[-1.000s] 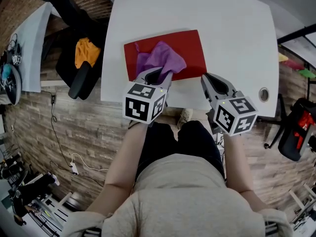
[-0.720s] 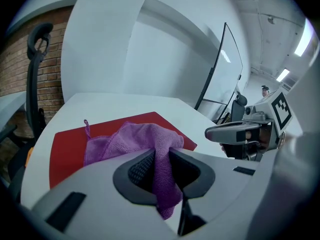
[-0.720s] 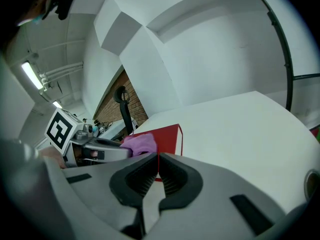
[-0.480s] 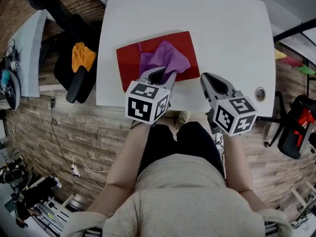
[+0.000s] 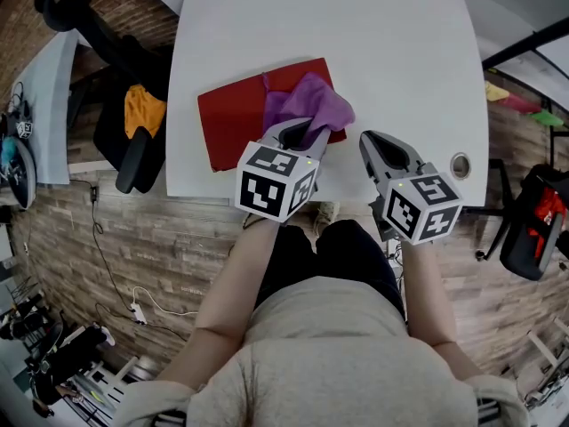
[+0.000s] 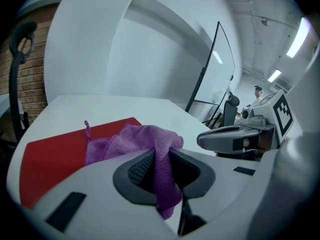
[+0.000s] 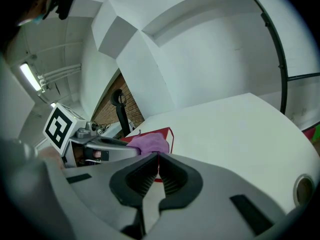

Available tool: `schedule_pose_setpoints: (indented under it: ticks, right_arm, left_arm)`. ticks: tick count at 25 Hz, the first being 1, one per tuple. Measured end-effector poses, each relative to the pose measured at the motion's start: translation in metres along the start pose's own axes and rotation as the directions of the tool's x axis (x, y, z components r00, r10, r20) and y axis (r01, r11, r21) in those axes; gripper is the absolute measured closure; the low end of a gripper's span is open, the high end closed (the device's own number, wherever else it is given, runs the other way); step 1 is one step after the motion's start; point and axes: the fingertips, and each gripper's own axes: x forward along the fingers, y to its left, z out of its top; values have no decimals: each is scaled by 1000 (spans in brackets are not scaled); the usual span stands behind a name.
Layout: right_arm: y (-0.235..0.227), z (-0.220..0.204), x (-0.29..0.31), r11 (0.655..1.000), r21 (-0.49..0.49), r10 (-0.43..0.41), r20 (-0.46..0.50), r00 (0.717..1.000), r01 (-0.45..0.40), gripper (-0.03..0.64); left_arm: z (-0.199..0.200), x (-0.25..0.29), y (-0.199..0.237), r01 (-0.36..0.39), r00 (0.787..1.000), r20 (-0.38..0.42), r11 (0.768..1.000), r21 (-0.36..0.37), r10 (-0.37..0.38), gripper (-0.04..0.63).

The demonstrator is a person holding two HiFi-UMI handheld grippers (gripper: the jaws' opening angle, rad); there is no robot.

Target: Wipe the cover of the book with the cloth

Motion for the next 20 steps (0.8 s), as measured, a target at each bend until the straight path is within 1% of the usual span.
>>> schedule_pose_setpoints:
  ticks: [8, 20]
  right_arm:
    - [-15, 0, -13, 1000, 2, -13, 6, 1000, 13, 594]
    - [-15, 4, -17, 1000, 0, -10, 12, 1000, 10, 594]
  left_arm:
    - [12, 15, -16, 20, 1000, 16, 1000, 6, -20, 515]
    - [22, 22, -34, 52, 998, 25, 998, 30, -53, 515]
